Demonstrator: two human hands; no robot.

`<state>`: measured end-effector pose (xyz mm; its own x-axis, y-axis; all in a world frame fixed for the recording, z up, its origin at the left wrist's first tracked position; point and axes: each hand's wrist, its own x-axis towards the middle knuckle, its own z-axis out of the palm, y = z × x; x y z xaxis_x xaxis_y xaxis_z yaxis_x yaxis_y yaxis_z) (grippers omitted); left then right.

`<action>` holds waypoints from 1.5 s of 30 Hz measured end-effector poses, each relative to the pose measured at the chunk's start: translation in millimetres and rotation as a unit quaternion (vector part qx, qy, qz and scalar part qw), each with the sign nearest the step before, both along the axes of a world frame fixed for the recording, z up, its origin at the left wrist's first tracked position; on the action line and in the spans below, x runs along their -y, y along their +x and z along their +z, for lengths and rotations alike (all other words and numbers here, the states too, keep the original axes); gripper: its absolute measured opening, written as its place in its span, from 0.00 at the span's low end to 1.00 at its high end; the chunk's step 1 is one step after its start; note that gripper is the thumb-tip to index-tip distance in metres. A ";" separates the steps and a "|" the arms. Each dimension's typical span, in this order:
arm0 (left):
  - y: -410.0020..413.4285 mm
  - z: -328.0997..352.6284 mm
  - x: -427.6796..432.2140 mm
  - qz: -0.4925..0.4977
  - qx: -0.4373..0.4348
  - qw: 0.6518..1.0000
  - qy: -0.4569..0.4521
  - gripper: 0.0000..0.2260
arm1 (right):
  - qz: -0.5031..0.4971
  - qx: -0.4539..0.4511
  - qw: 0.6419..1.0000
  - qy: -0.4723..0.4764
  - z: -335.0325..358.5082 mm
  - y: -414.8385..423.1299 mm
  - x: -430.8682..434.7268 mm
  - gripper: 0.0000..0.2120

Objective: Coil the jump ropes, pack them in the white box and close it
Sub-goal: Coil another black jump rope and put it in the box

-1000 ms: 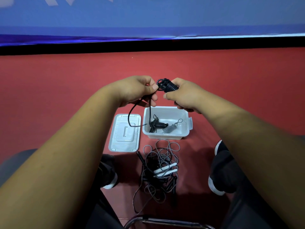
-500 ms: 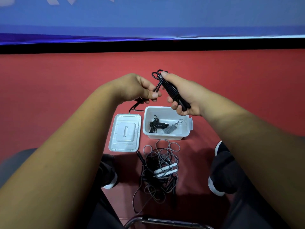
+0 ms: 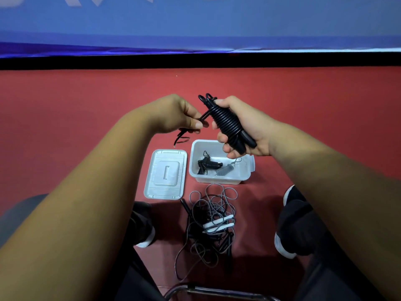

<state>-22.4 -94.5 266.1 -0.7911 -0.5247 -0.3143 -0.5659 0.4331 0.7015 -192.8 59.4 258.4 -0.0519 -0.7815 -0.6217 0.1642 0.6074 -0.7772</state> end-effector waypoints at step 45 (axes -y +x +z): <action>-7.3 6.3 -4.4 0.014 -0.056 0.998 -0.021 0.13 | -0.022 -0.082 0.996 0.009 -24.2 -1.9 6.8 0.21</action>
<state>-29.6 -90.1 272.4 -0.8046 -0.5584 -0.2021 -0.4977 0.4485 0.7424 -194.7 52.6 234.3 -0.1882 -0.7647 -0.6164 0.0634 0.6168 -0.7846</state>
